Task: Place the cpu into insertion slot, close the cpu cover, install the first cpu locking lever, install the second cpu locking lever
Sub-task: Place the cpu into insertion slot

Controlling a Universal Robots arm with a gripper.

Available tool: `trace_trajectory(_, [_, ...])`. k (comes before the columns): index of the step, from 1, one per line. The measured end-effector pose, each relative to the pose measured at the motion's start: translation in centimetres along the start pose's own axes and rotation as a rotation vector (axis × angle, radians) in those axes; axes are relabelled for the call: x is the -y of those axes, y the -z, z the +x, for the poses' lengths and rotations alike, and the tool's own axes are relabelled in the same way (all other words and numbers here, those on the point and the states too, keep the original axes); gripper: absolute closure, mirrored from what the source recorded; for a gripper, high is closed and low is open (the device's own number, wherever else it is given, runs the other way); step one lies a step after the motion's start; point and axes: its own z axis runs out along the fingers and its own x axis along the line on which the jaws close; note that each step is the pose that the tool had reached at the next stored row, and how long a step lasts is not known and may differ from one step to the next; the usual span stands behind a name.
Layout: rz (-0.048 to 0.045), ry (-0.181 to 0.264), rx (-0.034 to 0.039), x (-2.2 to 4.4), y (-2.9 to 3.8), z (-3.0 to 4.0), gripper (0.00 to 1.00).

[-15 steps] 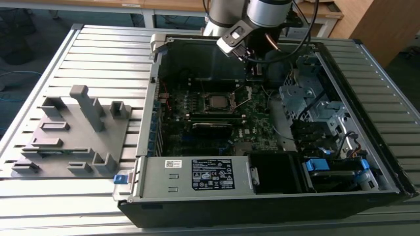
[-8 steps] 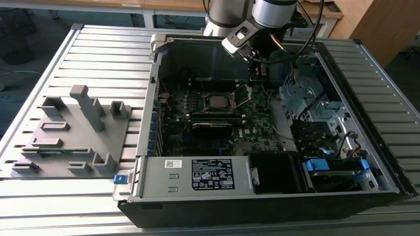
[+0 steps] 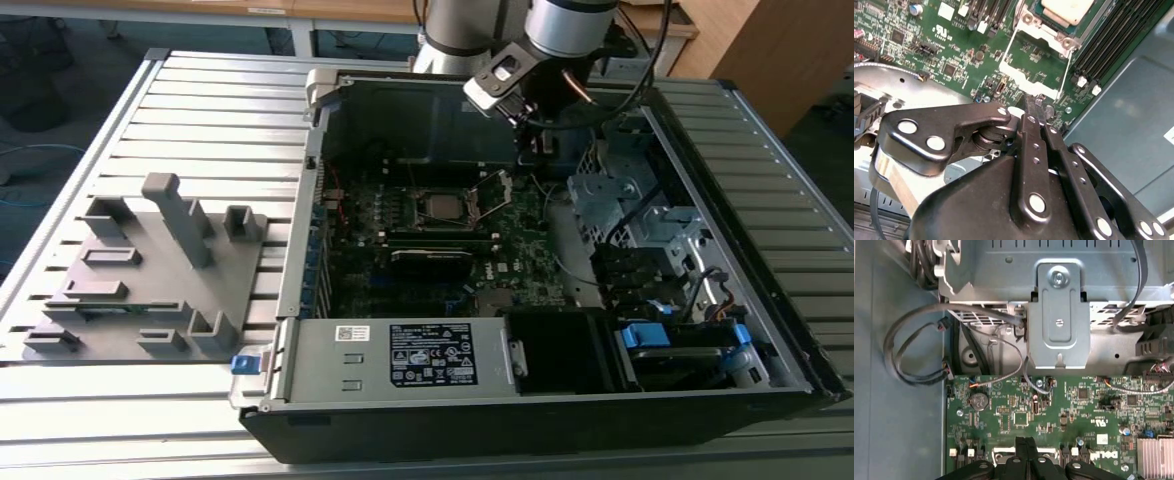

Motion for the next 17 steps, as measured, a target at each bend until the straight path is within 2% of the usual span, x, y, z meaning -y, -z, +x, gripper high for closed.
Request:
trace_trajectory(6, [0.0, 0.0, 0.0002, -0.62, -0.1, 0.01, 0.9])
trace_trajectory(17, [-0.0001, -0.002, 0.0002, -0.89, -1.07, 0.0, 0.9])
